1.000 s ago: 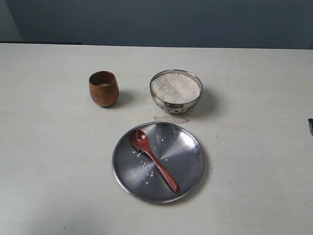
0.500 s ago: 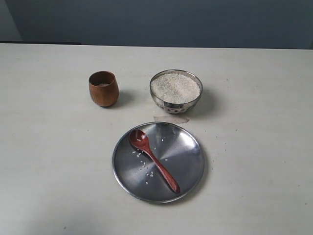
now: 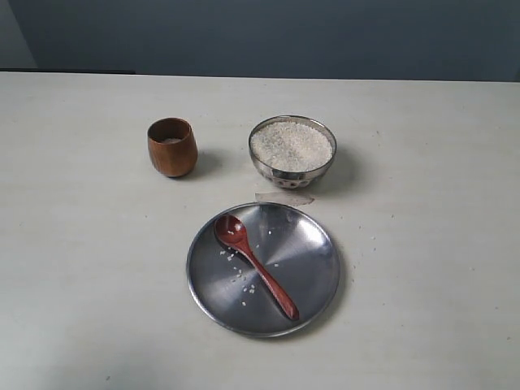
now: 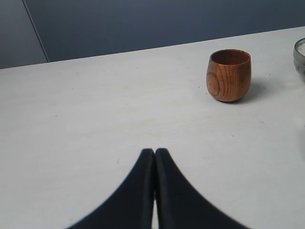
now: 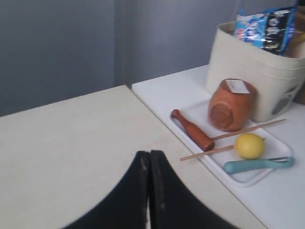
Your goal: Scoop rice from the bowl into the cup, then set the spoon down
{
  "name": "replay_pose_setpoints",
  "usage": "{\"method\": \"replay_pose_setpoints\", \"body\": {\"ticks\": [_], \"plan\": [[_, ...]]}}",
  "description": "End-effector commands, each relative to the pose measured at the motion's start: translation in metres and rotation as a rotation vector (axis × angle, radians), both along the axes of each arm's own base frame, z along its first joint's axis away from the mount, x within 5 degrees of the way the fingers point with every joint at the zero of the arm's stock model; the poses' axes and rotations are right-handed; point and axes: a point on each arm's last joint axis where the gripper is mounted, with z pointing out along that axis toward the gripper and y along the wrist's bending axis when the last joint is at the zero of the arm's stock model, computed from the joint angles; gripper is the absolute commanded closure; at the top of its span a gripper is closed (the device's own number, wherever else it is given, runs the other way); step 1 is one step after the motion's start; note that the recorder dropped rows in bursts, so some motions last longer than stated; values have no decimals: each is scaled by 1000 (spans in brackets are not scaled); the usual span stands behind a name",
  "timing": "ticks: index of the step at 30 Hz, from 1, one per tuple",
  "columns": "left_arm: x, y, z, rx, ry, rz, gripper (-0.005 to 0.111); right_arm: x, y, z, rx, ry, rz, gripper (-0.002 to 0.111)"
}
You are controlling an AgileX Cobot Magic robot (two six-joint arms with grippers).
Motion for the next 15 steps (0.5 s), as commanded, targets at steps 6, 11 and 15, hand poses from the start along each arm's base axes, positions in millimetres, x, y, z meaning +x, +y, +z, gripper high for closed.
{"method": "replay_pose_setpoints", "body": {"ticks": [6,11,15], "plan": [[0,0,-1,4,-4,-1,106,-30,-15,10,-10,-109,-168,109],[0,0,-1,4,-4,-1,106,-30,-15,10,-10,-112,-168,109],[0,0,-1,4,-4,-1,106,-30,-15,10,-7,-114,-165,109]]}}
